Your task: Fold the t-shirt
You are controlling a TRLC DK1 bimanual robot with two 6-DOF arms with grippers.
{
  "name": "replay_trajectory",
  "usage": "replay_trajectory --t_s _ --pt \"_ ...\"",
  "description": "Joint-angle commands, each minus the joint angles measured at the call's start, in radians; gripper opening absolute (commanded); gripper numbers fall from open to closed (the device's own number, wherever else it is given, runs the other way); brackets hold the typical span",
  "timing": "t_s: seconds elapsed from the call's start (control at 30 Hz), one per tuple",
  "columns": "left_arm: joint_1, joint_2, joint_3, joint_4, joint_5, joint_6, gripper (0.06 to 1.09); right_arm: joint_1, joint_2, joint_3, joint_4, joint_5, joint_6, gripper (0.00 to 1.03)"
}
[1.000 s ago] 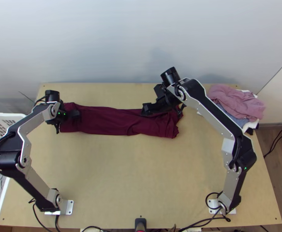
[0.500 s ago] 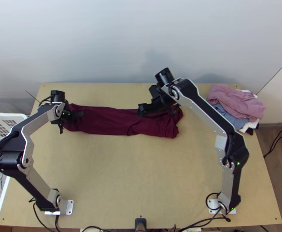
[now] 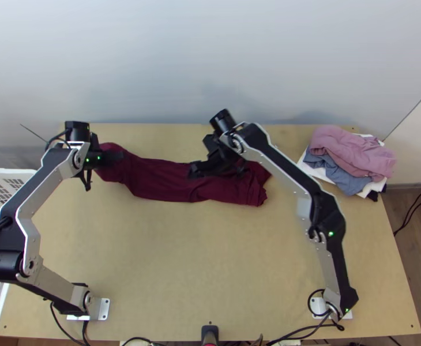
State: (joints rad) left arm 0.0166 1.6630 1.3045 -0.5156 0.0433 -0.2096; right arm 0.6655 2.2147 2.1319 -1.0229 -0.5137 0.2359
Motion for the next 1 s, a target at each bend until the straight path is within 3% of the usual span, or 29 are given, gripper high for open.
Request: replay_trajectory --t_s 0.0,0.6,0.97 --pt "-0.047 -0.058 0.11 -0.058 0.02 -0.039 0.1 0.045 0.103 0.037 0.0 -0.006 0.003 0.99" --pt "-0.247 -0.055 0.417 -0.175 0.02 -0.097 0.1 0.016 0.165 -0.012 0.0 -0.043 0.002 0.99" --pt "-0.313 -0.019 0.406 -0.193 0.02 -0.097 0.1 -0.083 -0.181 -0.165 -0.052 -0.109 0.013 0.99"
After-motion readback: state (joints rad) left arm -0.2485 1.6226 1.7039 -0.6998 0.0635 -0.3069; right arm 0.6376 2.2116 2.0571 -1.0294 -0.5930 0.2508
